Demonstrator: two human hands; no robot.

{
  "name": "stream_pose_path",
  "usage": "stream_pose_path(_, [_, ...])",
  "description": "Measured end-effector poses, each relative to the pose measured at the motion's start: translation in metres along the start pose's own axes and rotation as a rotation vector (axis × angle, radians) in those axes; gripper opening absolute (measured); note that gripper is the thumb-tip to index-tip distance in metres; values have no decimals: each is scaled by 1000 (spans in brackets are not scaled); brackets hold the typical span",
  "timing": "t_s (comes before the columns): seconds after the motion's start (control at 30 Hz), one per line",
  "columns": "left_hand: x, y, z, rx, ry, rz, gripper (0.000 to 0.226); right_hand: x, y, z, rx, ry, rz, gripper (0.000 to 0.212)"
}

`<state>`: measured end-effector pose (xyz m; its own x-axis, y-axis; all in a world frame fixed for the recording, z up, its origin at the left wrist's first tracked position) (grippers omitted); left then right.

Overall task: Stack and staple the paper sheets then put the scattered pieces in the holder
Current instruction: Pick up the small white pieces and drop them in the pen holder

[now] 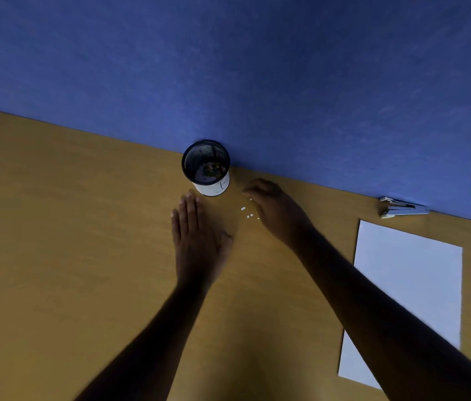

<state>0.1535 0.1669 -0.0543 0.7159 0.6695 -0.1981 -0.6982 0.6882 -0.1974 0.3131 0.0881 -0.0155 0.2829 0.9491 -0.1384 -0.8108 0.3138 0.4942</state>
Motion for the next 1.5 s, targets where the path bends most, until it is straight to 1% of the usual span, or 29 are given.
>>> stream_pose_path(0.07, [0,0,0,5,9,1,91,-4,5,-11,-41,56,45,46])
stream_pose_path(0.13, [0,0,0,1,14,-3,90,-10,7,-12,-65,72,91,47])
stream_pose_path(0.23, [-1,0,0,0,7,-4,89,-24,5,-15,-101,96,137,41])
stream_pose_path(0.4, [0,0,0,-17,-5,-4,88,-56,-7,-16,-138,138,175,50])
stream_pose_path(0.5, [0,1,0,-9,-9,-5,88,-70,-22,-12,-101,131,102,47])
stream_pose_path(0.6, [0,0,0,-8,-18,-15,88,-74,-45,-3,-78,53,-33,47])
stream_pose_path(0.7, [0,0,-2,-2,-15,-10,89,-71,-49,2,-59,17,-90,43])
stream_pose_path(0.87, [-1,0,-2,6,-11,-5,89,-68,-15,-3,-37,-3,-30,24])
stream_pose_path(0.97, [-1,0,-3,12,-1,-6,89,-68,-11,-6,-8,-32,-55,20])
stream_pose_path(1.07, [-1,0,-2,0,-12,-14,89,-68,-16,-11,-5,-53,-73,19])
stream_pose_path(1.17, [-1,1,-2,-6,-7,-15,90,-68,-23,-13,-28,-67,-96,26])
stream_pose_path(1.33, [0,0,-3,2,-4,-15,90,-69,-22,-17,-116,-2,-64,37])
stream_pose_path(1.4, [-1,0,-2,-6,-8,-14,89,-69,-20,-16,-160,-13,-55,35])
stream_pose_path(1.5, [-1,0,-1,-9,-19,-19,88,-68,-16,-14,-163,-41,-28,26])
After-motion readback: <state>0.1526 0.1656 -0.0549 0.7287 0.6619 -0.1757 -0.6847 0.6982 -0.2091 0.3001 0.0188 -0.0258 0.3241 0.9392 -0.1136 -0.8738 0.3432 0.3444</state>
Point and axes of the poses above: each hand's wrist, its own x-axis towards the middle knuckle, its own z-axis out of the back of the hand, y = z × x, the point moved 10 cm from there along x, towards the middle knuckle, and after that the axes turned 14 degrees about y, right-handed, at the moved point
